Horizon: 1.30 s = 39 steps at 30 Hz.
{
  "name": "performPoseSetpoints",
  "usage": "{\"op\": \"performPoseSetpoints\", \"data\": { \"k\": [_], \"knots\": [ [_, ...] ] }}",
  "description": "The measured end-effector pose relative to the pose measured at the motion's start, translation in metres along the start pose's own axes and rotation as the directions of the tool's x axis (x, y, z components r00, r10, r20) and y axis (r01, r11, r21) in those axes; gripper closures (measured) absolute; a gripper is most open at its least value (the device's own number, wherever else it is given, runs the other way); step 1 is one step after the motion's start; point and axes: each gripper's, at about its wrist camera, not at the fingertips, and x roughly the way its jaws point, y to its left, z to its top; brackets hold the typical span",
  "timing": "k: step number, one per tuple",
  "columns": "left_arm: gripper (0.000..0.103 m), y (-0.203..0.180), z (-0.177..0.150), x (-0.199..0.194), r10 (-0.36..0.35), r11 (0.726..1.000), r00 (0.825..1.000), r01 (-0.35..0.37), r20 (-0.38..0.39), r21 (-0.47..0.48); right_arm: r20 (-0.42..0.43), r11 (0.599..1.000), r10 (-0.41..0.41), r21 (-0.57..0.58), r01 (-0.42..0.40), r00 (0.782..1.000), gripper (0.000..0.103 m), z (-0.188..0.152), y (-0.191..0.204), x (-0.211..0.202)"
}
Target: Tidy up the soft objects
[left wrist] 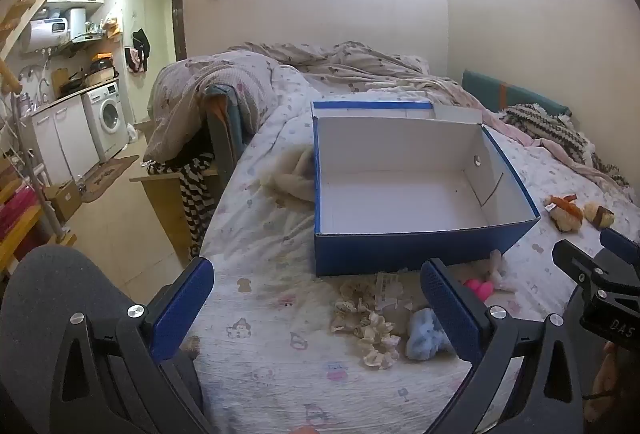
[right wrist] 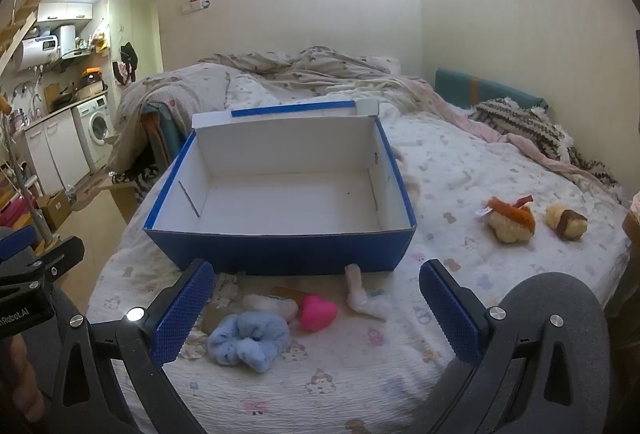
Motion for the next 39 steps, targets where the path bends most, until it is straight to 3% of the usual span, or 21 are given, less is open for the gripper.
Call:
{"op": "performPoseSetpoints", "data": {
  "k": [39],
  "knots": [
    [0.0,-0.0012,-0.0013,0.0018,0.01,1.0,1.0,-0.01,0.007,0.009,-0.004,1.0,-0.002,-0.004,0.002,1.0,0.0,0.0006,0.0008,-0.0005]
  ]
}}
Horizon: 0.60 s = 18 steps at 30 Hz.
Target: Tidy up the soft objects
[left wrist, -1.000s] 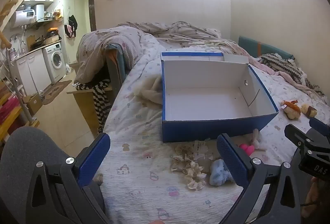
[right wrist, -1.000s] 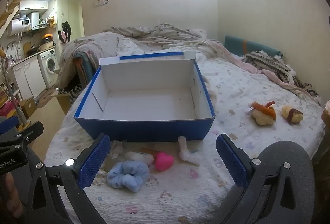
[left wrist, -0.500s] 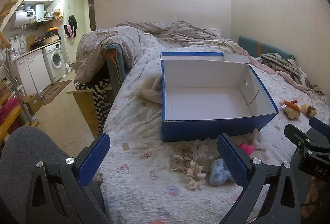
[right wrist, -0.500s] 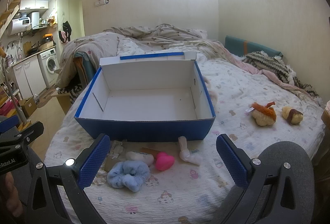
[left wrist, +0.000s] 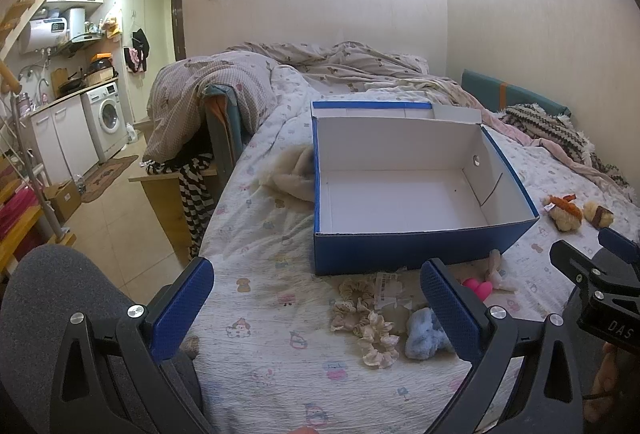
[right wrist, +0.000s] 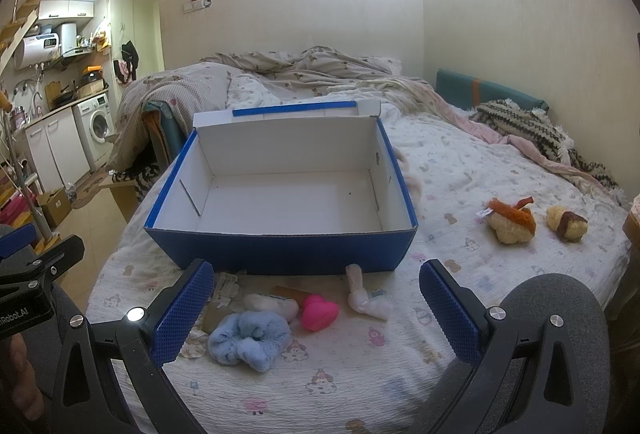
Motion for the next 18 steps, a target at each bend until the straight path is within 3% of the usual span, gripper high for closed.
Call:
{"op": "performPoseSetpoints", "data": {
  "k": [18],
  "knots": [
    [0.0,0.0006,-0.0001,0.0009,-0.003,1.0,1.0,0.003,0.002,-0.003,0.0,1.0,0.0,0.001,0.0,1.0,0.0,-0.0002,0.0001,0.0]
  ]
}}
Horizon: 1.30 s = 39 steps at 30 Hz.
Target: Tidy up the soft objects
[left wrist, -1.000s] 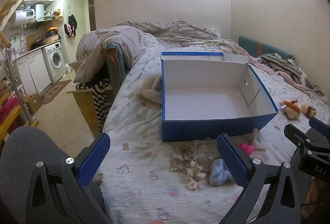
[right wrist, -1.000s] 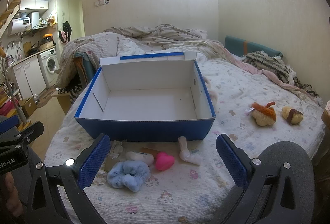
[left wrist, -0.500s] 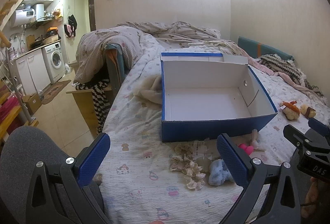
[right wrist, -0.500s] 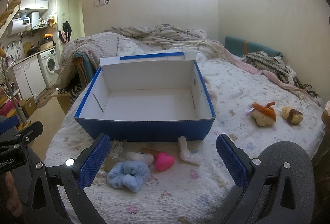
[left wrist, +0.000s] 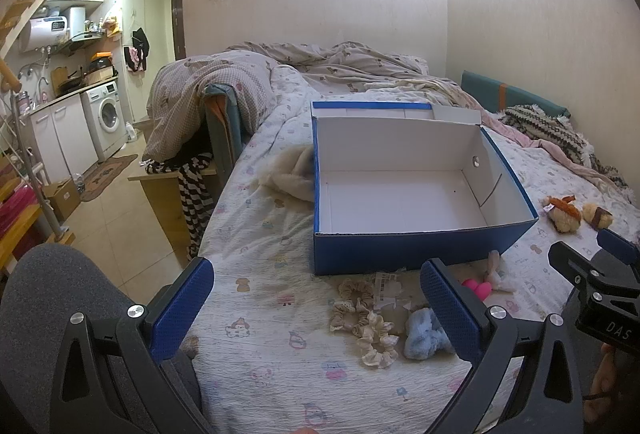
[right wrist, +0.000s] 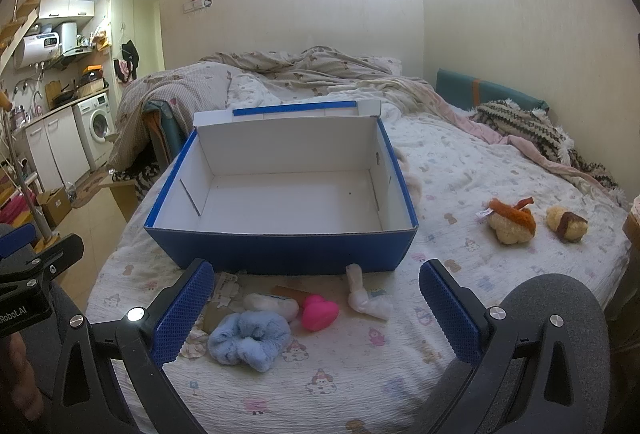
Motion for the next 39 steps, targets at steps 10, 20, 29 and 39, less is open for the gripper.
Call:
{"op": "performPoseSetpoints", "data": {
  "k": [10,20,29,39],
  "knots": [
    [0.0,-0.003,0.0004,-0.0014,0.0,1.0,1.0,0.0,-0.002,-0.005,-0.001,1.0,0.0,0.0,0.0,1.0,0.0,0.0003,-0.0002,-0.0002],
    [0.0,0.0024,0.0018,-0.0018,0.005,1.0,1.0,-0.005,-0.002,-0.017,-0.001,1.0,0.0,-0.002,0.0,1.0,0.0,0.0,0.0006,-0.0002],
    [0.0,0.0037,0.0008,-0.0021,0.011,1.0,1.0,-0.011,-0.003,-0.024,-0.001,1.0,0.001,0.001,-0.001,1.0,0.0,0.0,0.0003,-0.0004],
    [0.0,0.0035,0.0008,-0.002,0.01,1.0,1.0,-0.01,-0.004,-0.023,-0.004,1.0,0.0,0.003,0.0,1.0,0.0,-0.0008,-0.0031,-0.0004]
  ]
}}
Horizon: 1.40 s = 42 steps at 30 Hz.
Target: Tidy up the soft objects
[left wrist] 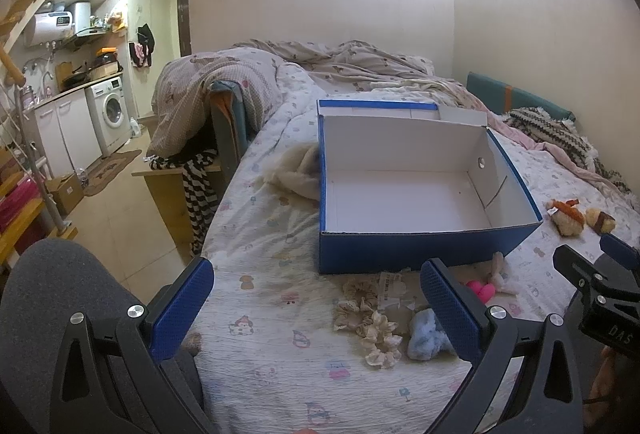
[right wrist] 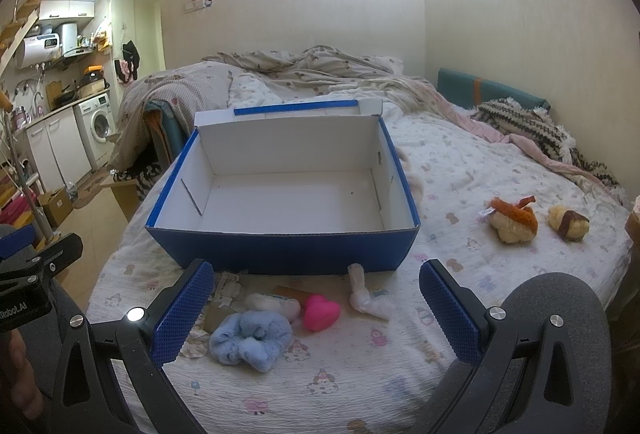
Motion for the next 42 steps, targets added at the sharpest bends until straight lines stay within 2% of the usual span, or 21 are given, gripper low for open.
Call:
{"op": "performPoseSetpoints", "data": {
  "k": [10,14,21,24,27,29,33,36,40,42],
  "knots": [
    [0.0,-0.001,-0.002,0.0,-0.007,1.0,1.0,0.007,-0.008,0.007,-0.006,1.0,0.002,0.004,-0.002,1.0,0.0,0.002,0.002,0.0],
    [0.0,-0.002,-0.003,0.003,0.034,0.999,0.999,-0.034,-0.01,0.012,-0.01,1.0,0.001,0.009,-0.001,1.0,0.0,0.001,0.0,0.002],
    [0.0,0.003,-0.001,0.004,0.021,1.0,0.999,-0.021,-0.024,-0.005,-0.027,0.999,0.024,0.041,-0.023,0.999,0.0,0.005,-0.004,0.006],
    [0.0,0.007,0.002,0.01,0.007,1.0,0.999,-0.008,-0.048,-0.011,-0.072,0.998,0.021,0.063,-0.017,0.997,0.0,0.013,-0.016,0.014],
    [0.0,0.013,0.008,0.027,-0.005,0.999,0.992,0.0,-0.126,-0.042,-0.11,0.997,0.027,0.079,-0.018,0.994,0.0,0.019,-0.027,0.023],
    [0.0,0.016,0.012,0.035,0.002,0.998,0.988,-0.011,-0.152,-0.056,-0.137,0.995,0.033,0.098,-0.019,0.99,0.0,0.02,-0.035,0.031],
    [0.0,0.015,0.022,0.041,-0.01,0.998,0.989,0.001,-0.148,-0.062,-0.215,0.994,0.015,0.109,0.009,0.977,0.0,0.023,-0.046,0.05],
    [0.0,0.018,0.024,0.064,-0.07,0.994,0.97,0.048,-0.233,-0.099,-0.264,0.992,-0.014,0.115,0.046,0.964,0.0,0.023,-0.054,0.059],
    [0.0,0.021,0.014,0.102,-0.073,0.992,0.919,0.025,-0.387,-0.128,-0.328,0.993,-0.019,0.1,0.055,0.944,0.0,0.024,-0.06,0.07],
    [0.0,0.024,0.007,0.113,-0.047,0.99,0.897,-0.018,-0.439,-0.141,-0.36,0.993,-0.006,0.104,0.047,0.933,0.0,0.022,-0.063,0.077]
  ]
}}
